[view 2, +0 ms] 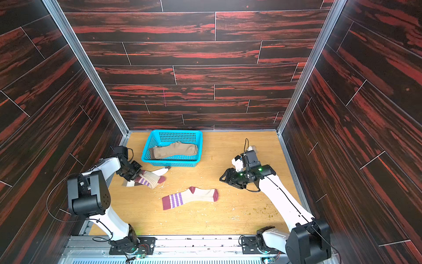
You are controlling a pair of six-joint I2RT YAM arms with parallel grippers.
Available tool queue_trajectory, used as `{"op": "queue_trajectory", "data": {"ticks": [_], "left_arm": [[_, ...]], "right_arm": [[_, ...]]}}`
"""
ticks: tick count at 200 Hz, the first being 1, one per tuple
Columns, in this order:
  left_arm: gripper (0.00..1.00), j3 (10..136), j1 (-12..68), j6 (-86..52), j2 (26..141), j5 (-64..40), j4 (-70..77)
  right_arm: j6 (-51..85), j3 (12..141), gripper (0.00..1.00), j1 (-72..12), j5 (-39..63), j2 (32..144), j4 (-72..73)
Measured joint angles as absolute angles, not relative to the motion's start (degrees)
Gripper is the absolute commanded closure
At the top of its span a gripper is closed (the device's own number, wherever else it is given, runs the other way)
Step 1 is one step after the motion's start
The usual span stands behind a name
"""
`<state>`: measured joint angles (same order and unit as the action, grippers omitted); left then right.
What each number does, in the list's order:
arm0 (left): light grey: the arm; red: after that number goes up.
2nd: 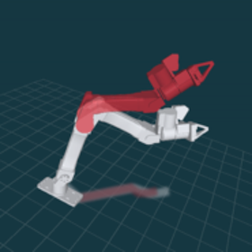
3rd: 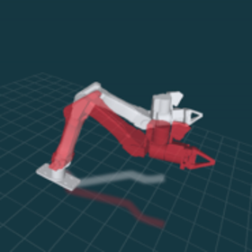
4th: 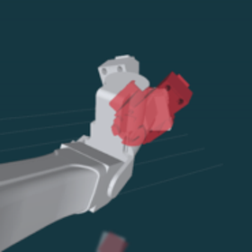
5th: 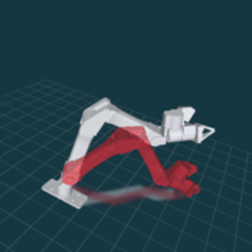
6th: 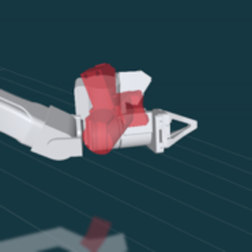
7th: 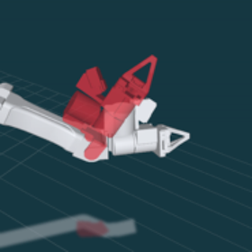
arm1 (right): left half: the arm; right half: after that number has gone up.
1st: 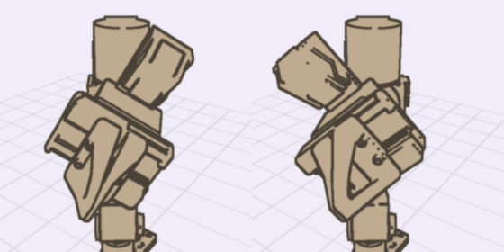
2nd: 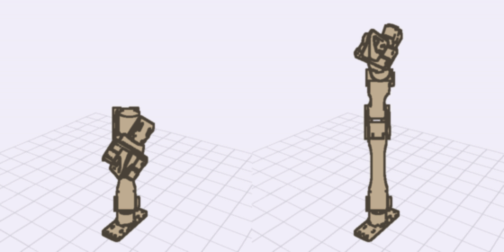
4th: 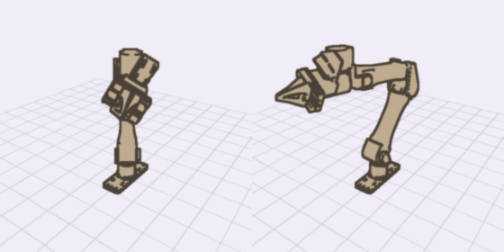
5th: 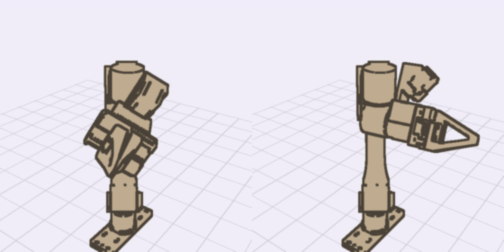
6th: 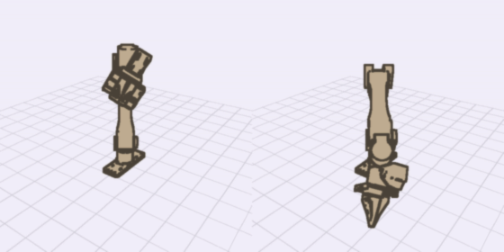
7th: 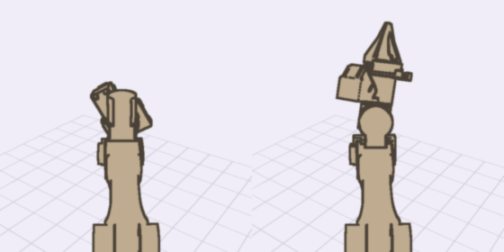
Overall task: Place the socks together as a pair
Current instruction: Pick up the sock.
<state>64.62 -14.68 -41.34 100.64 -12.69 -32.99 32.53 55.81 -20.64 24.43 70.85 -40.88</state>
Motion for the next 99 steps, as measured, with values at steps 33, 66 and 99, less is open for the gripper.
{"op": "queue_trajectory", "data": {"ticks": [33,66,99], "left_arm": [[0.98,64.6,-14.7,-39.6,98.8,-11.8,-34.0],[0.97,64.2,-15.0,-37.0,86.0,-8.6,-39.1],[0.96,65.8,-14.5,-35.5,70.1,-7.2,-44.6]], "right_arm": [[32.5,55.9,0.38,-20.9,24.4,71.2,-41.0],[32.5,56.0,0.38,-21.0,24.4,71.1,-41.1],[32.4,56.0,0.38,-21.3,24.4,71.0,-41.1]]}}
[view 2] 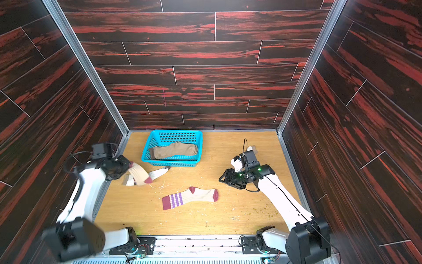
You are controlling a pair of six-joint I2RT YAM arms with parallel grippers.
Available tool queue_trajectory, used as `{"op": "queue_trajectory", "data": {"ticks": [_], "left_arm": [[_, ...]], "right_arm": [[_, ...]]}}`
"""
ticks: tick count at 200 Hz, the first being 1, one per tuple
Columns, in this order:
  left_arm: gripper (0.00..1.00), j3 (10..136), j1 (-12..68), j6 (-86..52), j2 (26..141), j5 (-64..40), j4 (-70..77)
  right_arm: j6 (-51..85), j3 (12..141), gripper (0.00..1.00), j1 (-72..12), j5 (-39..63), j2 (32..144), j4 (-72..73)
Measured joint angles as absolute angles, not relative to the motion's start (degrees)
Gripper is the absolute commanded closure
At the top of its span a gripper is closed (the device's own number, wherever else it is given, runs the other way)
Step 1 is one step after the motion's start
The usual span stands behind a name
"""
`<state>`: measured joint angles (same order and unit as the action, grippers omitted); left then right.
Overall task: Place the socks together as a pair
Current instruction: Pick up the sock, then place the sock at the center of the board.
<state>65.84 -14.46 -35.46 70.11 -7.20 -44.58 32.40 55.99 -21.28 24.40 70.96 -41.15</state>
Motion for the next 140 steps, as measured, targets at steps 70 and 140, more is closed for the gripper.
{"op": "queue_trajectory", "data": {"ticks": [70,140], "left_arm": [[0.96,56.2,8.3,-43.3,56.7,-1.4,-48.1],[0.95,48.0,44.9,-63.2,60.6,12.2,-41.3]], "right_arm": [[30.5,56.0,0.38,-21.3,24.0,71.0,-42.7],[28.7,55.3,0.38,-21.3,22.5,69.6,-43.7]]}}
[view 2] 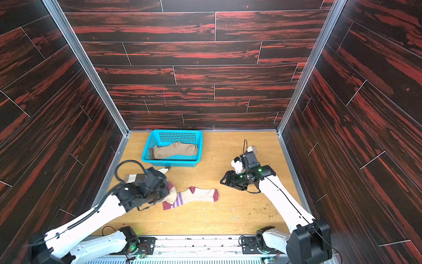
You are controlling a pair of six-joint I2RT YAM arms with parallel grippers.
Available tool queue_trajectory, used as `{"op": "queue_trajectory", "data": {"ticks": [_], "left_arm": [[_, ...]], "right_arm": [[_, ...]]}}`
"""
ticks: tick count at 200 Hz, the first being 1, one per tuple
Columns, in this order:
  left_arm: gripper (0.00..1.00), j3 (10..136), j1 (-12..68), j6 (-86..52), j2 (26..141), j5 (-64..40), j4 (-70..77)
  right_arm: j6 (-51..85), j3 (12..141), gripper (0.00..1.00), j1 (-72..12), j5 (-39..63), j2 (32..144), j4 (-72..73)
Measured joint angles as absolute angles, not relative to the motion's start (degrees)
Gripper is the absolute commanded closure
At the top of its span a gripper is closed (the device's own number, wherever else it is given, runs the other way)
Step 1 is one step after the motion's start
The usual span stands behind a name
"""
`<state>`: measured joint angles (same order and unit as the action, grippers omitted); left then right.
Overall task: Place the socks together as a pair
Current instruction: Place the sock at the center of the board.
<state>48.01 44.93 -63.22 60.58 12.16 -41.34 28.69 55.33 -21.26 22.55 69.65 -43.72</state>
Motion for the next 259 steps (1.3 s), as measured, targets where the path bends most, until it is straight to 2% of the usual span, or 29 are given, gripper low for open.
{"op": "queue_trajectory", "data": {"ticks": [57,101,125,172,207,231,259], "left_arm": [[0.95,52.5,59.8,-70.5,78.1,18.5,-34.0],[0.95,56.4,66.7,-73.8,81.6,22.4,-32.7],[0.95,56.7,67.2,-75.5,79.1,26.9,-35.3],[0.96,58.8,67.1,-76.3,68.9,42.0,-40.3],[0.96,56.8,67.1,-77.4,65.6,53.6,-38.0],[0.96,54.4,67.1,-76.5,69.3,55.7,-31.8],[0.96,54.2,68.9,-75.9,80.9,53.0,-24.6]], "right_arm": [[28.3,51.7,0.38,-19.3,21.2,67.3,-44.0],[27.3,51.2,0.38,-15.3,20.8,64.2,-44.9],[26.8,51.2,0.38,-14.6,21.0,63.9,-45.1],[25.8,50.9,0.38,-14.6,22.5,63.9,-45.0],[25.1,50.1,0.38,-14.4,23.3,63.7,-45.0],[24.5,48.9,0.38,-14.4,23.4,63.3,-45.0],[24.4,47.6,0.38,-14.3,23.4,62.7,-45.1]]}}
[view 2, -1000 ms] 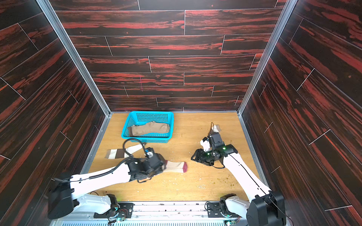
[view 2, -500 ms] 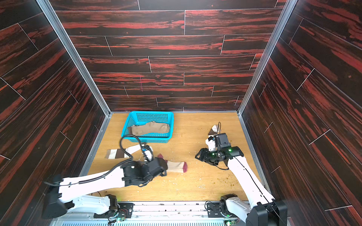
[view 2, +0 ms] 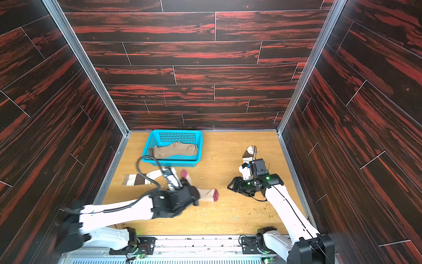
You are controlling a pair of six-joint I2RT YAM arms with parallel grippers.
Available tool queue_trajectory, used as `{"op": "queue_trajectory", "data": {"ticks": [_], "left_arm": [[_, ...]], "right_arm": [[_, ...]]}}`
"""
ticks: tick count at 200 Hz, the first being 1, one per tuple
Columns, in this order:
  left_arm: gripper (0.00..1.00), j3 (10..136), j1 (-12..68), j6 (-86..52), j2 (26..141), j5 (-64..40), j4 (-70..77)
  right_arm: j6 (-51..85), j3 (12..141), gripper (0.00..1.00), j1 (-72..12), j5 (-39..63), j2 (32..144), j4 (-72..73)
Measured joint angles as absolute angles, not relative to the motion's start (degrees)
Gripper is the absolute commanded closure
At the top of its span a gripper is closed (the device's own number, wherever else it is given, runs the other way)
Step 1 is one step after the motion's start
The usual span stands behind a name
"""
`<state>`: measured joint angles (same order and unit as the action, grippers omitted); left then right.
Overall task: Place the socks together as a pair
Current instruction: Place the sock at the center of the board.
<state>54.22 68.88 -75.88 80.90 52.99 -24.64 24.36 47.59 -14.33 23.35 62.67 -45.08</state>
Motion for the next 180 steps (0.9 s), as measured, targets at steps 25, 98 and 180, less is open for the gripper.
{"op": "queue_trajectory", "data": {"ticks": [25,98,180], "left_arm": [[0.97,55.0,72.3,-76.4,89.1,48.8,-22.3],[0.78,56.8,79.4,-78.5,93.6,40.3,-18.3],[0.00,48.6,80.0,-71.6,88.9,28.8,-9.3]], "right_arm": [[24.4,47.6,0.38,-14.0,23.4,62.3,-45.1],[25.9,50.0,0.38,-12.1,23.0,60.6,-46.9],[32.5,54.1,0.38,-11.0,18.6,57.9,-49.3]]}}
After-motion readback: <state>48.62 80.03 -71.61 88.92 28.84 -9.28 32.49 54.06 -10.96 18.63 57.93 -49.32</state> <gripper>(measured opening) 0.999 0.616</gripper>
